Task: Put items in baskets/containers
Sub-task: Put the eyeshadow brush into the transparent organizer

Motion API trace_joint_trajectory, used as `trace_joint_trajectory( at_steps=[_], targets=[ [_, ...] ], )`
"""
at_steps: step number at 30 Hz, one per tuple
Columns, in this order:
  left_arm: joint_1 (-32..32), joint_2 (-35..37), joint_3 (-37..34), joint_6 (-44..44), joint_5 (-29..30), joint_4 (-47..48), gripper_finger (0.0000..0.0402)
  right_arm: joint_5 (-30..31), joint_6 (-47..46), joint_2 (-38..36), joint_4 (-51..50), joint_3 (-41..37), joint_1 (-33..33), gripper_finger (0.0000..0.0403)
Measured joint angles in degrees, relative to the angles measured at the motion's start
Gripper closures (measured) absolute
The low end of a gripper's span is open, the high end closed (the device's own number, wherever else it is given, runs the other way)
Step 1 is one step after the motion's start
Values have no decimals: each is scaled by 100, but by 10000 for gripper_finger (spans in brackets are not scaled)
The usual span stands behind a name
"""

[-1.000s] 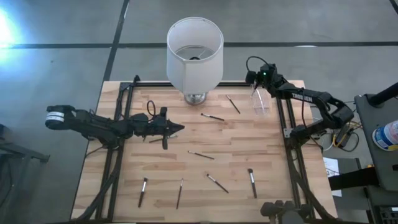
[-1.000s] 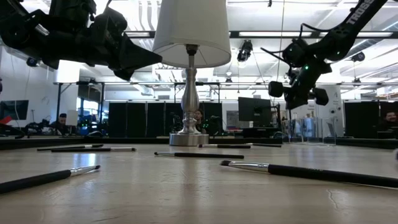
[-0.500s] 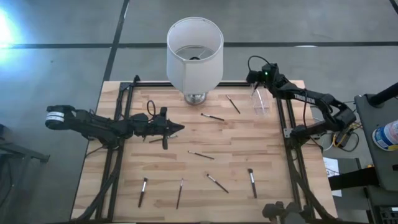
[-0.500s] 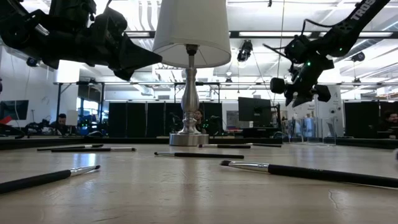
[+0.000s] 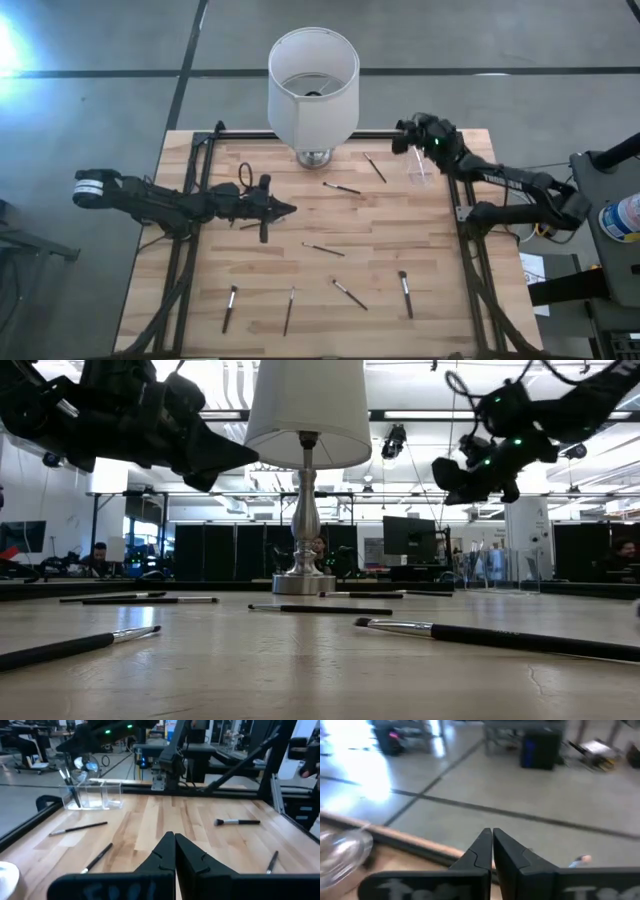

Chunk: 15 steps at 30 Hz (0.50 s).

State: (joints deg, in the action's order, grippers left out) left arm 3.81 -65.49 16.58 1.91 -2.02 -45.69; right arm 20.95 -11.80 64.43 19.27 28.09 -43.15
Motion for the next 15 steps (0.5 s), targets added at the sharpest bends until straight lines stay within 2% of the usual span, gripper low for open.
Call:
trace_joint_trajectory(
  at_steps=[6, 9, 12, 15],
  targets=[
    [-77, 7, 52, -72, -2, 682, 401, 27, 265, -629, 864, -907, 1107, 394],
    [-296, 9, 240, -58, 94, 1338, 401, 410, 408, -858, 1058, -1242, 1874, 394],
    [-760, 15, 440, 33, 678, 2129, 401, 1103, 546, -970, 1063, -1494, 2666, 394],
    [-1390, 15, 777, 293, 1537, 3150, 401, 1551, 584, -971, 1205, -1687, 3405, 394]
  ],
)
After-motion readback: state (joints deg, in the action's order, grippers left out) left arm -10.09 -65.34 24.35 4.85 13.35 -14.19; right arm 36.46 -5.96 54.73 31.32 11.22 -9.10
